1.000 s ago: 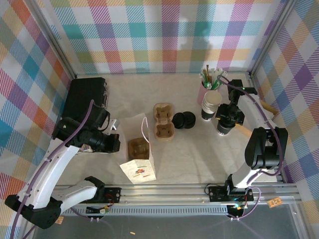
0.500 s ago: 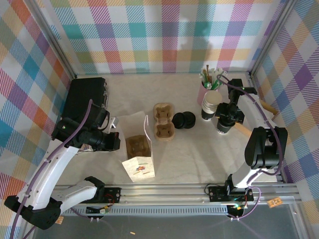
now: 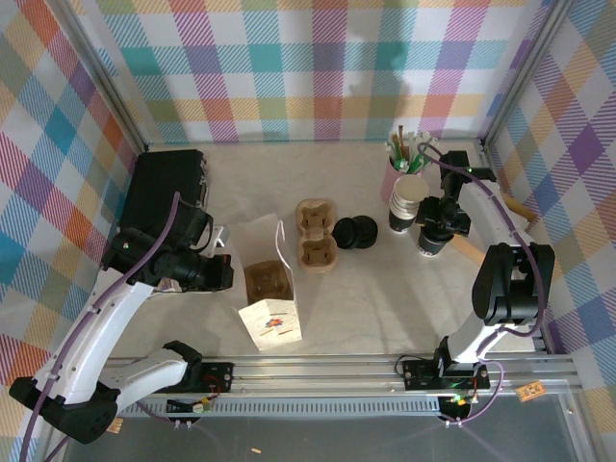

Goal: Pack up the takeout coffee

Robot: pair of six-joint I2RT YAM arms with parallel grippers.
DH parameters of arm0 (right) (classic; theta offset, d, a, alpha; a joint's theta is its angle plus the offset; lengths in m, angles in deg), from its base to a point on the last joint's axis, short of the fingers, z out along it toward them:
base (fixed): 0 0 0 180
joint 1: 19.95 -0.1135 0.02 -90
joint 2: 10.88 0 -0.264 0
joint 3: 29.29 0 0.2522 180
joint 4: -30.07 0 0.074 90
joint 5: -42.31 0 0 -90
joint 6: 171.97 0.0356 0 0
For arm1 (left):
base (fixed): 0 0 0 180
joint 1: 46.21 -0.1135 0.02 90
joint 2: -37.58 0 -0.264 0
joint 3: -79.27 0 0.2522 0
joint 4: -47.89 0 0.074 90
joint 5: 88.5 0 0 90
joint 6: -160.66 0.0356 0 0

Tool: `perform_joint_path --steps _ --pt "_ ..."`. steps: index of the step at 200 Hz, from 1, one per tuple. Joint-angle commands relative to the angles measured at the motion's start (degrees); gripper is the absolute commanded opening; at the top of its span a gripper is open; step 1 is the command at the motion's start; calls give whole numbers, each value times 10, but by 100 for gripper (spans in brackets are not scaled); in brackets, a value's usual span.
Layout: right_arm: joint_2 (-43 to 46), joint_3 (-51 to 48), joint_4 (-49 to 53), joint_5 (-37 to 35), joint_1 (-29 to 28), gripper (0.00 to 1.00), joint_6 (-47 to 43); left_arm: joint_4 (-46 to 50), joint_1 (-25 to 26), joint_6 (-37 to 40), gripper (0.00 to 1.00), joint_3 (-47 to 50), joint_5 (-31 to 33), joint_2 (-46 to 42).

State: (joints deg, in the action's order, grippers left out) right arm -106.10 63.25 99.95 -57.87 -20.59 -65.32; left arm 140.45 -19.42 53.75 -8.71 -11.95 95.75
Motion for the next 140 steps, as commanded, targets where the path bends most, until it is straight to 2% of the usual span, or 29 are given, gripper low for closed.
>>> perform_joint_path --steps 1,82,140 --pt "-22 -25 -21 18 4 83 -17 -6 -5 -2 0 12 -8 -2" --pt "-17 -39 -50 32 4 84 -41 7 -5 11 0 24 -12 -17" --pt "-12 -42 -50 14 3 82 -59 10 -4 1 0 30 -11 -25"
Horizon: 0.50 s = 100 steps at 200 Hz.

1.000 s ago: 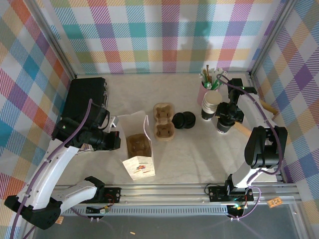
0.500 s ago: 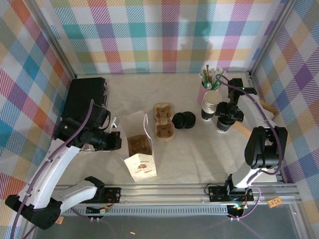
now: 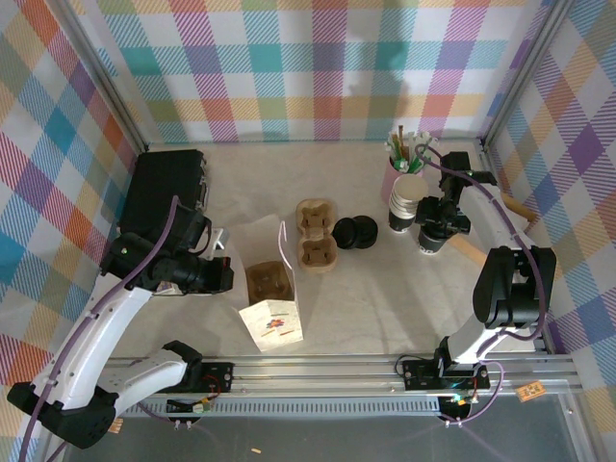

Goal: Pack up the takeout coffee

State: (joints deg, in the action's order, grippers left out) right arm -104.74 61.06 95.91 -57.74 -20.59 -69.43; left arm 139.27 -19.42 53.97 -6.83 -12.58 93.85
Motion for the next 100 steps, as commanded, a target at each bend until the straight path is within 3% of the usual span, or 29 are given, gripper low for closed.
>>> perform_joint_path --steps 1,45,100 --pt "-25 -21 -10 13 4 82 -18 22 -4 -1 0 11 -5 -6" --pt "-11 -31 -13 21 4 74 -31 25 -4 -6 0 20 1 -19" --pt "13 -52 8 38 4 70 -44 28 -4 -16 0 23 4 -26"
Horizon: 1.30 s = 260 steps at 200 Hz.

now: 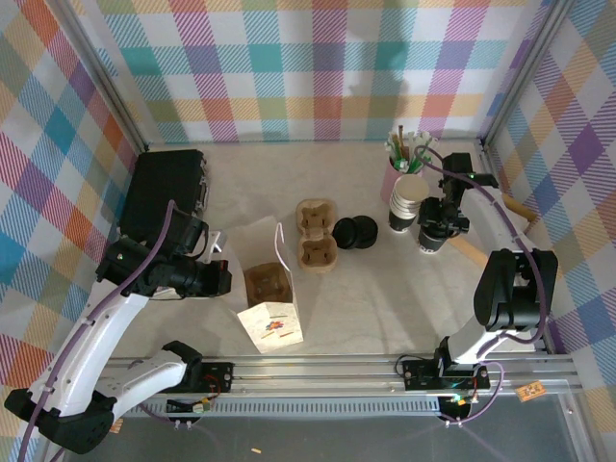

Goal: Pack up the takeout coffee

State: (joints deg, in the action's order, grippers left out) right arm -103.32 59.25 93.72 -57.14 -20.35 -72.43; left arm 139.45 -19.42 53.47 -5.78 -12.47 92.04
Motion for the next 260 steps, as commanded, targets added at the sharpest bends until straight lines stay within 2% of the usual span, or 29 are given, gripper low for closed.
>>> perform_joint_path --steps 1,98,120,151,217,260 --pt "-1 -34 31 32 2 70 -15 26 -4 -11 0 12 3 -8" --pt "88 -87 84 63 1 69 -33 31 -4 -11 0 18 -3 -8" --pt "86 -99 82 65 1 70 -39 31 -4 -9 0 19 -7 -7" --pt "82 -96 82 66 -1 80 -43 33 -4 -4 0 19 -10 -4" --pt "52 -71 87 57 -12 79 -46 28 -5 -1 0 24 -14 -2" --pt "29 -66 97 16 -47 77 -41 26 -4 -3 0 25 -10 -2"
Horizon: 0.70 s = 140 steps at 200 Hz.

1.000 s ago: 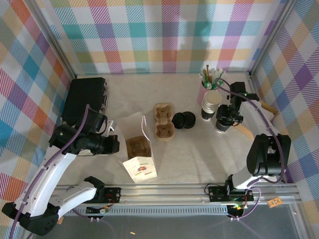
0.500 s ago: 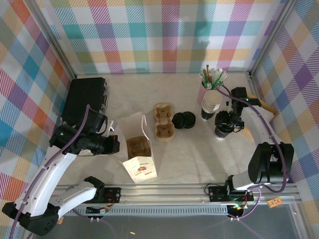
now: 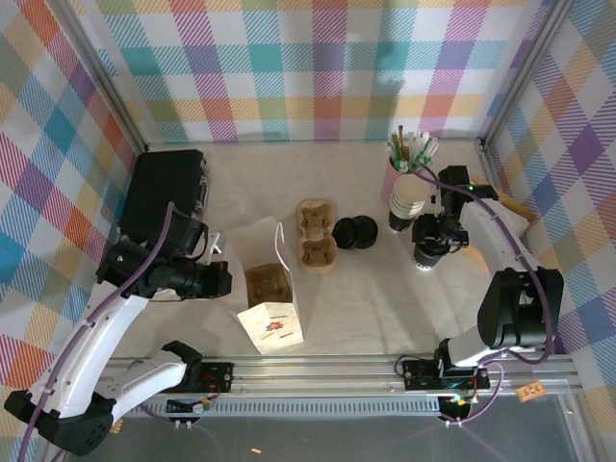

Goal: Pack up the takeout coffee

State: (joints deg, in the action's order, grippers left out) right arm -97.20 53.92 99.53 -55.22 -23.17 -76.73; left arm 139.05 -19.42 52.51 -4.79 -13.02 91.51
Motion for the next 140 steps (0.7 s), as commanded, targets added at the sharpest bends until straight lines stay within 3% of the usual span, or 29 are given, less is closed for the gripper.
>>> perform_joint_path --steps 1,79,140 --pt "-32 -12 40 -4 -19 77 2 30 -4 7 0 15 -5 4" --pt "-21 -5 47 6 -37 57 25 20 -4 17 0 14 5 24" --pt "21 -2 56 24 -37 53 25 7 -4 2 0 8 16 31"
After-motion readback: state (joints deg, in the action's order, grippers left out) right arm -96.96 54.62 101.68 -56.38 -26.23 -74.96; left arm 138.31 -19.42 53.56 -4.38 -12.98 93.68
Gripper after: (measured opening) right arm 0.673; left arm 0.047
